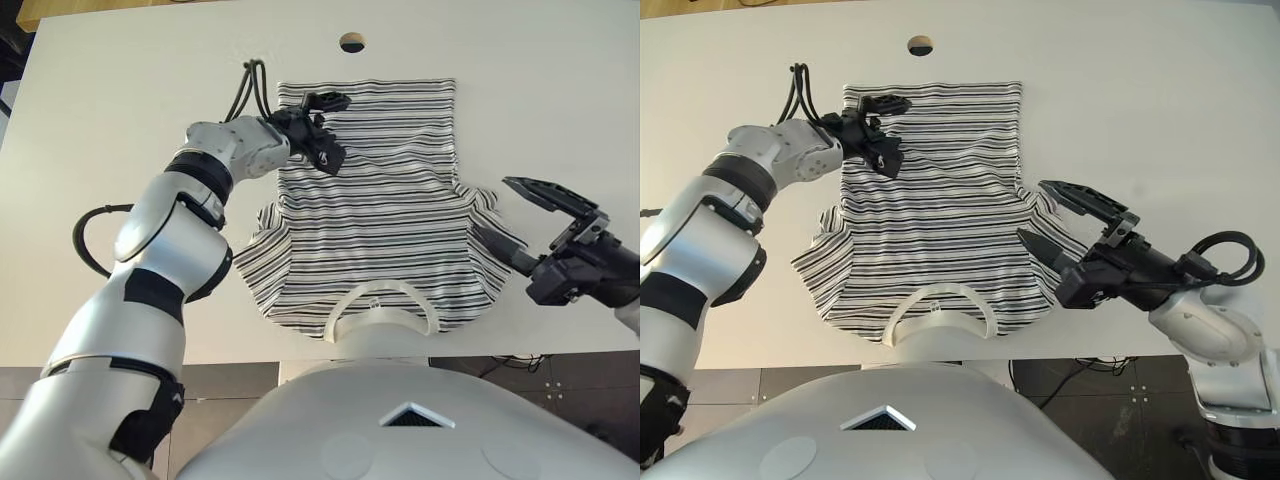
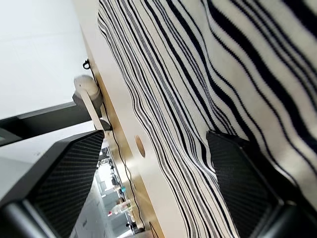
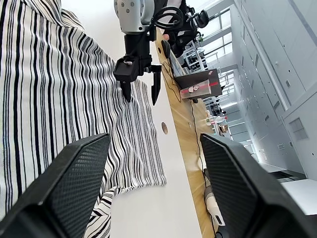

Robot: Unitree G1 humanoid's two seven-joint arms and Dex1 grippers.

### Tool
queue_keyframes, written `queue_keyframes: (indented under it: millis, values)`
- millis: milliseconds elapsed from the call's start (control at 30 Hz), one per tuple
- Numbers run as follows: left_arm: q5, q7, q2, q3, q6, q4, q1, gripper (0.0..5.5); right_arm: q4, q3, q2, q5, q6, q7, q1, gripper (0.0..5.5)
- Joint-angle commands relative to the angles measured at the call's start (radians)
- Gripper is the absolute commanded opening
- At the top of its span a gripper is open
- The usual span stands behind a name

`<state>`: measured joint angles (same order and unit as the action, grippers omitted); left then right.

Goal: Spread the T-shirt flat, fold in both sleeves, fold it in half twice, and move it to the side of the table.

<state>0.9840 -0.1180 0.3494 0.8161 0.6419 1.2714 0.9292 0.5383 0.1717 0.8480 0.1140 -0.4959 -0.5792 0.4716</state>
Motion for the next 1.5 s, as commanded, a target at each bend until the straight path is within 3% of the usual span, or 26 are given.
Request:
queue_keyframes:
  millis: [33,167,300,400,500,600,733,833,1000,1200,1500]
  values:
    - [-0.005,-0.023,0.024,-0.003,-0.034,0.022,-0.034,3.87,-0.01,-0.013,-0.009,-0.001,0.013,-0.021,-0.025,3.35]
    - [-0.032,-0.101,0.033,-0.024,-0.025,0.014,-0.025,3.87,-0.009,-0.011,-0.017,-0.011,0.015,-0.028,-0.041,3.35]
    - [-0.122,-0.326,0.047,-0.136,0.042,-0.062,0.004,3.87,-0.003,-0.022,-0.035,-0.014,0.019,-0.027,-0.057,3.35]
    - [-0.178,-0.432,0.166,-0.248,0.045,-0.222,-0.04,3.87,-0.008,-0.036,-0.075,0.001,0.026,0.002,-0.075,3.35]
    - [-0.217,-0.363,0.355,-0.348,-0.004,-0.504,-0.281,3.87,-0.041,-0.041,-0.14,0.057,0.012,0.062,-0.073,3.35]
    - [-0.303,-0.201,0.572,-0.438,-0.044,-0.862,-0.715,3.87,-0.104,-0.03,-0.171,0.118,0.003,0.114,-0.104,3.35]
    - [-0.53,-0.118,0.757,-0.602,0.066,-1.168,-1.158,3.87,-0.175,-0.052,-0.169,0.14,0.008,0.131,-0.218,3.35]
    - [-0.596,-0.097,0.777,-0.773,0.046,-1.17,-1.285,3.87,-0.221,-0.073,-0.173,0.146,0.007,0.134,-0.285,3.35]
    - [-0.597,0.037,0.832,-0.853,0.079,-1.078,-1.438,3.87,-0.276,-0.111,-0.164,0.151,-0.004,0.126,-0.342,3.35]
    - [-0.591,0.264,0.79,-0.777,0.118,-1.301,-1.647,3.87,-0.298,-0.143,-0.153,0.145,0.002,0.098,-0.399,3.35]
    - [-0.41,0.326,0.712,-0.769,-0.041,-1.311,-1.579,3.87,-0.29,-0.113,-0.122,0.119,0.003,0.083,-0.38,3.35]
